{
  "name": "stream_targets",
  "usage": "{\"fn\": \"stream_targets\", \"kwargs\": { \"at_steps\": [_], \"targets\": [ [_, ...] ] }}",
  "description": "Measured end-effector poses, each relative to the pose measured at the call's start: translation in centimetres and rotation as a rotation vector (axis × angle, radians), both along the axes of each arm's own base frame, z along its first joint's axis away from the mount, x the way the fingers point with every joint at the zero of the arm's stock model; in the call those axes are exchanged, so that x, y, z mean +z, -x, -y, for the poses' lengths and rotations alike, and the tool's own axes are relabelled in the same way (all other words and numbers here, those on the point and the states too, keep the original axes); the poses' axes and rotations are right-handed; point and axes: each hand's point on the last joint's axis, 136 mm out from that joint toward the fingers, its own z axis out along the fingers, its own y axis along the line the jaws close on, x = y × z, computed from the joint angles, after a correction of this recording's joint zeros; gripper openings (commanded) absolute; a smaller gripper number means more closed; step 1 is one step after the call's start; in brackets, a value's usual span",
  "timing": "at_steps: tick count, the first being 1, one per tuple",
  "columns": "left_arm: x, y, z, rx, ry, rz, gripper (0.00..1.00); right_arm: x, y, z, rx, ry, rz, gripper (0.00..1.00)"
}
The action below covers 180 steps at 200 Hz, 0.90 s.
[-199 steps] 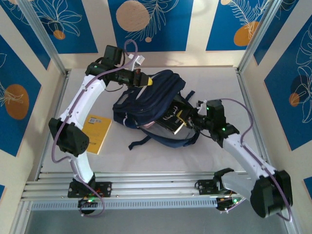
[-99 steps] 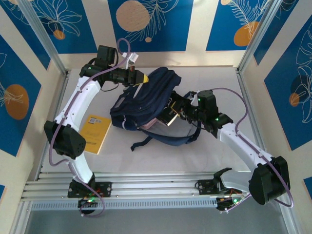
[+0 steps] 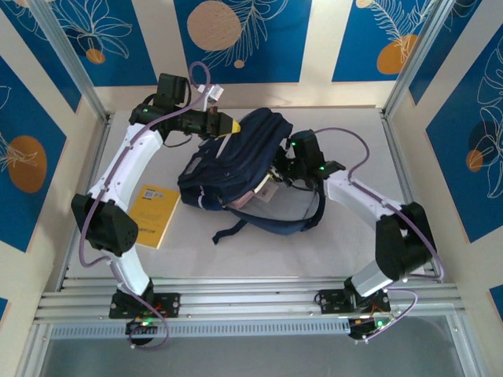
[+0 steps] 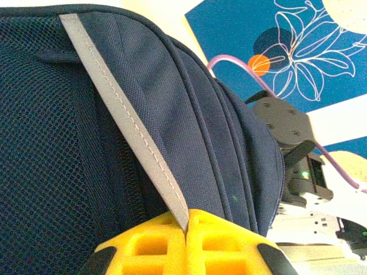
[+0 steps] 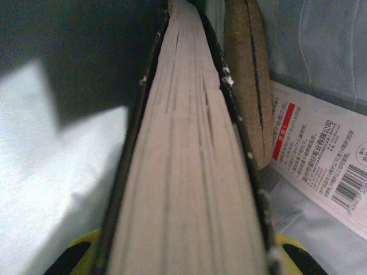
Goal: Pack books, pencil case, and school supplies into a backpack
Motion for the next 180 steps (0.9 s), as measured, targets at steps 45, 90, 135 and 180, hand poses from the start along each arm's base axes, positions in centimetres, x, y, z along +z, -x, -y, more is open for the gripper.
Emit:
{"fn": "stream_targets", "kwargs": {
  "at_steps": [45,90,135,180],
  "targets": [
    [0.0,-0.1,0.2,-0.003,0.017,-0.009,0.0,-0.8,-1.9,-3.4,-0.021,0.073,-0.03,0.07],
    [0.3,-0.5,0.0,0.005,0.03,-0.002,0.0,-2.9,-4.2,-6.1,-0.084,0.078,-0.079,0.78],
    [0.4,-0.3,0.1,-0.007,0.042,-0.003,0.0,-3.1,-4.6,-5.6,-0.105,0.129,-0.029,1.0],
    [0.2,-0.3,0.2,-0.014,0.047,-0.005,0.0,-0.1,-1.7,-1.7,-0.123,0.137,0.056,1.0]
  ]
}}
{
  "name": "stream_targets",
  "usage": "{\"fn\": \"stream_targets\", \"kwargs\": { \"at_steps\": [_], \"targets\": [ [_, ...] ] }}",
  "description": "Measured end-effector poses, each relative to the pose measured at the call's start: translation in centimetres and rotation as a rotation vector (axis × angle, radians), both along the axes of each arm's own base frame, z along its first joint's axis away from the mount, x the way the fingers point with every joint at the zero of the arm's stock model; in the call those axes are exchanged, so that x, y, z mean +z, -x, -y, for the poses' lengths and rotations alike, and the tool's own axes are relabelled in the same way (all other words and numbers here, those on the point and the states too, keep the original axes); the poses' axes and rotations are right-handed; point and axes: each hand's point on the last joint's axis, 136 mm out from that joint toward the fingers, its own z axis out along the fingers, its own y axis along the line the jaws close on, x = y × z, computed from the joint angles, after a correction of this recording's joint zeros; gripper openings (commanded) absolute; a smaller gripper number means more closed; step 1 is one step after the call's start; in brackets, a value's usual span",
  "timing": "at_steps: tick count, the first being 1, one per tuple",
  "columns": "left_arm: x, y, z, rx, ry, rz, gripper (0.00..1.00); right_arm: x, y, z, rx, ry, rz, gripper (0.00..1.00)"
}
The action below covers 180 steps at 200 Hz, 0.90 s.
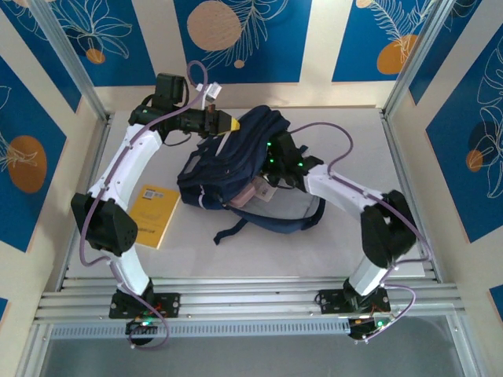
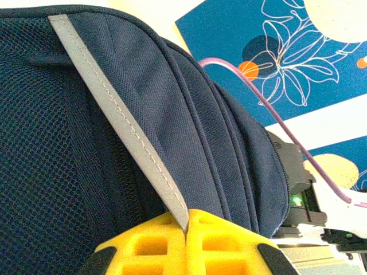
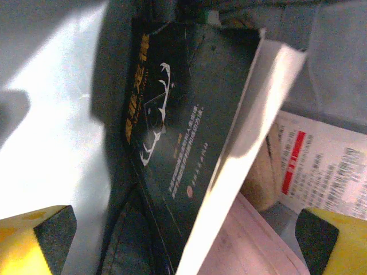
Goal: Pack books, pencil case, and school supplies into a backpack
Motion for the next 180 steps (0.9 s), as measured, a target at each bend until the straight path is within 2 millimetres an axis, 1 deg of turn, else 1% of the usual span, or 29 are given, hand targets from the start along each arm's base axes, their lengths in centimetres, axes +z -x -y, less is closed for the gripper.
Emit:
{"fn": "stream_targets", "kwargs": {
  "at_steps": [23,41,63,80,92,110,131,135,148,161,173,180],
  "targets": [
    [-0.5,0.1,0.0,0.0,-0.003,-0.009,0.0,1.1,1.3,1.8,-0.001,0.012,0.043,1.0],
    [-0.8,0.4,-0.1,0.002,-0.007,-0.016,0.0,1.2,2.6,3.5,-0.015,0.043,0.063,0.99],
    [-1.2,0.9,-0.1,0.016,-0.031,-0.015,0.0,1.1,4.9,6.6,-0.079,0.099,0.076,0.93],
    [-1.6,1.3,0.2,0.025,-0.064,-0.001,0.0,1.3,6.8,9.3,-0.141,0.132,0.092,0.92],
    [-2.3,1.9,0.9,0.02,-0.091,0.005,0.0,1.8,8.0,11.3,-0.195,0.157,0.111,0.92],
    [-4.1,3.1,2.3,-0.002,-0.142,0.0,0.08,3.0,9.3,13.8,-0.262,0.189,0.147,0.92],
    [-6.7,4.7,3.9,-0.027,-0.203,-0.025,0.2,4.6,10.2,15.8,-0.322,0.207,0.195,0.92],
    [-7.1,4.9,4.1,-0.031,-0.212,-0.027,0.25,4.8,10.4,16.1,-0.328,0.211,0.201,0.92],
    [-8.5,5.6,4.6,-0.038,-0.242,-0.045,0.44,5.5,10.8,16.9,-0.347,0.217,0.222,0.93],
    [-9.6,5.8,4.5,-0.024,-0.28,-0.051,0.57,5.9,11.2,17.2,-0.34,0.226,0.241,0.95],
    [-10.2,5.5,3.5,0.022,-0.336,-0.033,0.65,6.0,11.3,17.1,-0.319,0.242,0.25,0.96],
    [-10.2,5.5,2.7,0.053,-0.37,-0.014,0.7,5.8,11.4,17.0,-0.301,0.254,0.249,0.97]
  ]
}}
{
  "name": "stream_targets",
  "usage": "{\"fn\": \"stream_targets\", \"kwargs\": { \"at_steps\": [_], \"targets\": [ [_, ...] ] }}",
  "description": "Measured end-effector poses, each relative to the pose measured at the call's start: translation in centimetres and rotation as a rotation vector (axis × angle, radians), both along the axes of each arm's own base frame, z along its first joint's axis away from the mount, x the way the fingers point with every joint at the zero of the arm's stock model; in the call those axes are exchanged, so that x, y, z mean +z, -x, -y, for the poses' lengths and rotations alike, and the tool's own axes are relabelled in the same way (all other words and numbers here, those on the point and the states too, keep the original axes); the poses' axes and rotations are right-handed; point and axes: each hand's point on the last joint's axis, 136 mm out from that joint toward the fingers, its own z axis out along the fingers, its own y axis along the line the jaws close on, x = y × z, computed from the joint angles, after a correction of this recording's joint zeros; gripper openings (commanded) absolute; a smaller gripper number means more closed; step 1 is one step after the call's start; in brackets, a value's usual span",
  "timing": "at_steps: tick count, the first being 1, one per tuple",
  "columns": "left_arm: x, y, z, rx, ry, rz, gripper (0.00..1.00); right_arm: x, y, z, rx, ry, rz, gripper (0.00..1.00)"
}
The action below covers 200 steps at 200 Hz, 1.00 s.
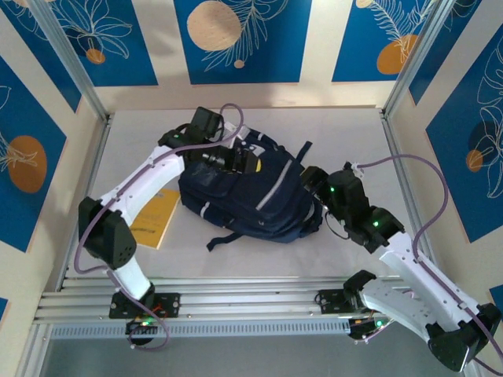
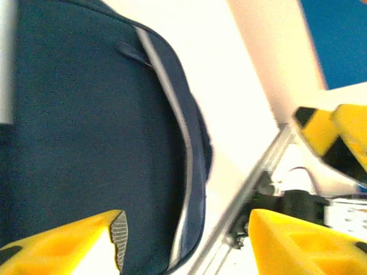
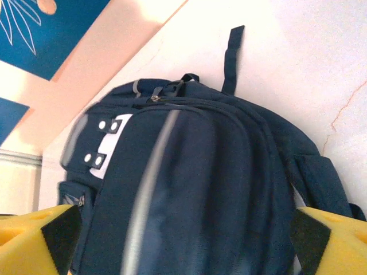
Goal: Pack books, pencil case, and school supplies into a backpack
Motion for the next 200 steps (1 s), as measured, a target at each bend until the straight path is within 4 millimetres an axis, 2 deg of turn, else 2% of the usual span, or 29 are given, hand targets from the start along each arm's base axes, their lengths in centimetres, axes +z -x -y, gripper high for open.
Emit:
{"fn": "stream_targets", "kwargs": {
  "at_steps": [16,53,63,73,82,106,134,158,178,200],
  "targets": [
    [1.3,0.3,-2.2,0.066,-0.057,0.08,0.74,-0.4,0.4,-0.9,0.064,0.03,-0.016,0.97],
    [7.0,2.2,-6.7,0.225,-0.052,0.299,0.77,0.1,1.9,-3.4,0.214,0.074,-0.021,0.95],
    [7.7,2.3,-7.5,0.263,-0.044,0.328,0.77,0.3,2.3,-4.1,0.25,0.084,-0.015,0.95],
    [7.6,2.2,-8.0,0.295,-0.043,0.338,0.77,0.5,2.5,-4.4,0.275,0.097,-0.011,0.95],
    [6.7,2.1,-8.4,0.32,-0.053,0.329,0.77,0.5,2.7,-4.7,0.294,0.105,-0.01,0.95],
    [2.7,2.1,-9.5,0.382,-0.121,0.249,0.78,0.2,2.8,-5.5,0.326,0.114,-0.01,0.95],
    [-0.9,2.2,-12.3,0.496,-0.203,0.175,0.79,-1.0,2.5,-7.2,0.379,0.132,-0.034,0.95],
    [-4.3,2.7,-16.8,0.655,-0.254,0.092,0.96,-3.0,2.3,-8.9,0.432,0.181,-0.093,0.95],
    [-7.0,3.4,-21.3,0.826,-0.312,0.017,0.97,-4.1,2.5,-10.8,0.483,0.214,-0.126,0.95],
    [-8.1,3.4,-24.9,0.975,-0.348,-0.016,0.97,-4.5,3.3,-13.3,0.551,0.228,-0.136,0.95]
  ]
}}
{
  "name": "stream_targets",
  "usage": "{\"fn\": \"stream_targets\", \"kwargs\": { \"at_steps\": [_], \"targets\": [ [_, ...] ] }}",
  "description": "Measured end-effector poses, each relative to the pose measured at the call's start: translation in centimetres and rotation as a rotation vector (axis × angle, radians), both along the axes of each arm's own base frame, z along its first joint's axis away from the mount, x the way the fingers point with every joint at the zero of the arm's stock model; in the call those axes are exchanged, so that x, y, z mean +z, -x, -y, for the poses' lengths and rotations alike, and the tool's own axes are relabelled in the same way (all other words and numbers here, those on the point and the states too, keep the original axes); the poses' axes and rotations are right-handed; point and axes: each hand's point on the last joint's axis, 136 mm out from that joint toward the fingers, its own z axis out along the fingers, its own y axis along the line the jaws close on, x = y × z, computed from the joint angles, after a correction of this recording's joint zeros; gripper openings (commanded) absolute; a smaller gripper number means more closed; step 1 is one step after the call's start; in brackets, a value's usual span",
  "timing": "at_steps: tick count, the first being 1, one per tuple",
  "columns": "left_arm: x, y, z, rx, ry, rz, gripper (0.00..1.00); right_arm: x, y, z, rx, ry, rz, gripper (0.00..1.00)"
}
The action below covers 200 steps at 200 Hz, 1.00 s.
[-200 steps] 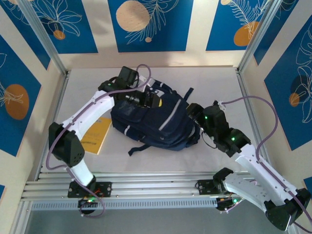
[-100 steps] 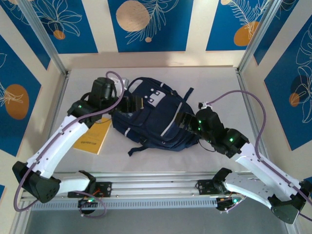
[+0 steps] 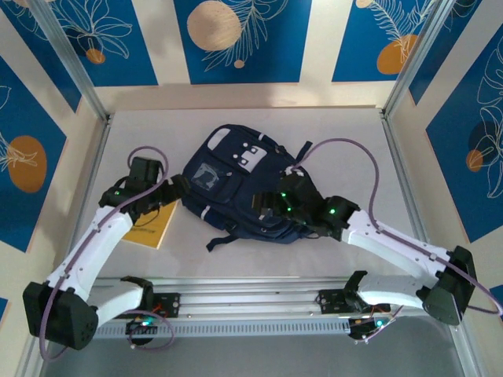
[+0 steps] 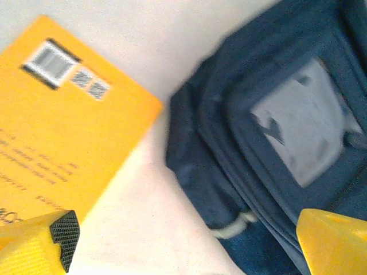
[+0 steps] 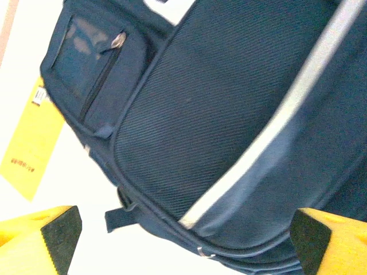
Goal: Pack books, pencil case, and school supplies into a backpack
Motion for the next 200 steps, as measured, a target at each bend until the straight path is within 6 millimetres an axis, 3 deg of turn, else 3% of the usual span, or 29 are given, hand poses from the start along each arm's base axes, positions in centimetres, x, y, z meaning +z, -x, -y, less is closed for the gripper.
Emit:
{"fn": "stream_targets", "kwargs": {
  "at_steps": [27,50,69,87,113,138,175,200],
  "targets": [
    [-0.4,-0.4,-3.8,0.156,-0.03,0.016,0.97,-0.6,1.1,-3.8,0.09,0.029,-0.026,0.95],
    [-1.1,-1.2,-8.3,0.316,-0.054,0.014,0.97,-1.0,2.1,-8.1,0.181,0.054,-0.051,0.95],
    [-3.1,-1.9,-11.4,0.419,-0.048,-0.032,0.96,-1.2,3.1,-12.2,0.268,0.065,-0.064,0.95],
    [-6.2,-2.2,-13.3,0.479,-0.005,-0.108,0.96,-2.1,4.4,-15.5,0.348,0.061,-0.094,0.95],
    [-10.4,-2.4,-13.8,0.492,0.085,-0.219,0.96,-4.3,5.5,-19.2,0.438,0.057,-0.163,0.95],
    [-12.9,-2.6,-13.6,0.486,0.157,-0.279,0.95,-6.5,5.4,-22.2,0.486,0.031,-0.231,0.93],
    [-13.2,-2.7,-14.0,0.5,0.205,-0.29,0.94,-11.1,4.8,-24.3,0.51,0.005,-0.375,0.9],
    [-13.3,-2.7,-13.9,0.497,0.235,-0.295,0.92,-13.2,2.9,-26.3,0.503,-0.026,-0.438,0.86]
  ]
}}
